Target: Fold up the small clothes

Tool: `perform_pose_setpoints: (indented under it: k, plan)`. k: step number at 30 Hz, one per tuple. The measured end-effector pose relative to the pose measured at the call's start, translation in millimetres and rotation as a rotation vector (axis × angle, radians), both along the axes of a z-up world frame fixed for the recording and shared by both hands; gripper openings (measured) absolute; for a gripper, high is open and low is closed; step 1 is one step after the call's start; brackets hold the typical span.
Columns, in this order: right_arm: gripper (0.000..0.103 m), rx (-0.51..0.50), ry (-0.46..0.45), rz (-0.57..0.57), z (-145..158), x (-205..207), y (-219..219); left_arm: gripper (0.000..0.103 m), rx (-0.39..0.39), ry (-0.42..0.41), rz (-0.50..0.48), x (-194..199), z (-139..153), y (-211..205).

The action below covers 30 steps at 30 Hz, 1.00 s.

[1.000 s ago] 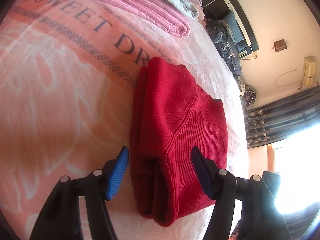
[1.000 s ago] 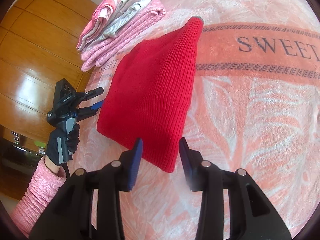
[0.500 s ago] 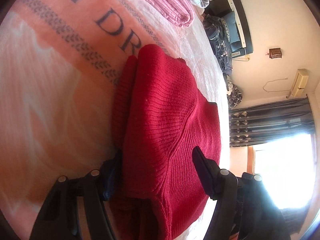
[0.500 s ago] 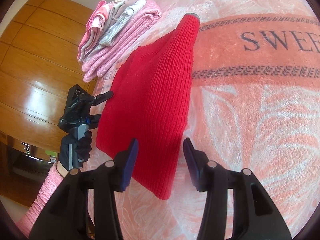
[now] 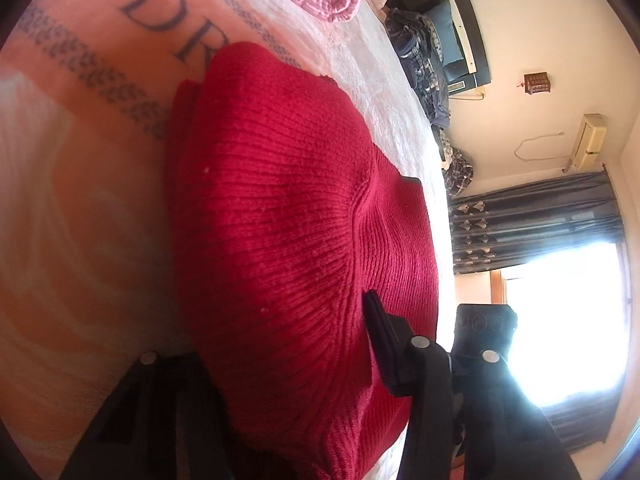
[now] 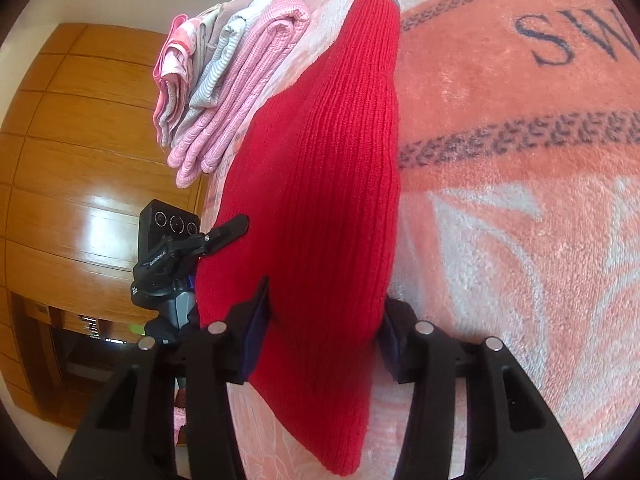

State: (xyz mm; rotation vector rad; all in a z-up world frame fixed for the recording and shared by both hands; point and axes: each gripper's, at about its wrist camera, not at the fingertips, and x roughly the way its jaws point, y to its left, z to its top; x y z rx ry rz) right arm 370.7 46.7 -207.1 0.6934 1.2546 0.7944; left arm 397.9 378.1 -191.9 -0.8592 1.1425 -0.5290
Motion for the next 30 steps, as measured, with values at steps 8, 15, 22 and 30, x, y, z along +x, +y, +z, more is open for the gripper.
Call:
perform_pose_setpoints:
  k: [8,15,22,30]
  plan:
    - [0.032,0.018,-0.03,0.02,37.5,-28.6,-17.3,0.033,-0.059,-0.027,-0.008,-28.8,17.3,-13.7]
    - [0.032,0.008,-0.023,0.025,70.5,-90.1,-71.2,0.033,-0.11,-0.021,-0.069,-80.7,35.3,-62.1]
    - [0.032,-0.047,0.009,0.03,76.0,-167.3,-115.0,0.033,-0.148,0.017,-0.134,-152.1,29.4,-107.8]
    - [0.037,-0.14,0.062,-0.027,35.1,-188.1,-123.7,0.034,-0.062,0.047,-0.126,-179.8,-16.9,-110.2]
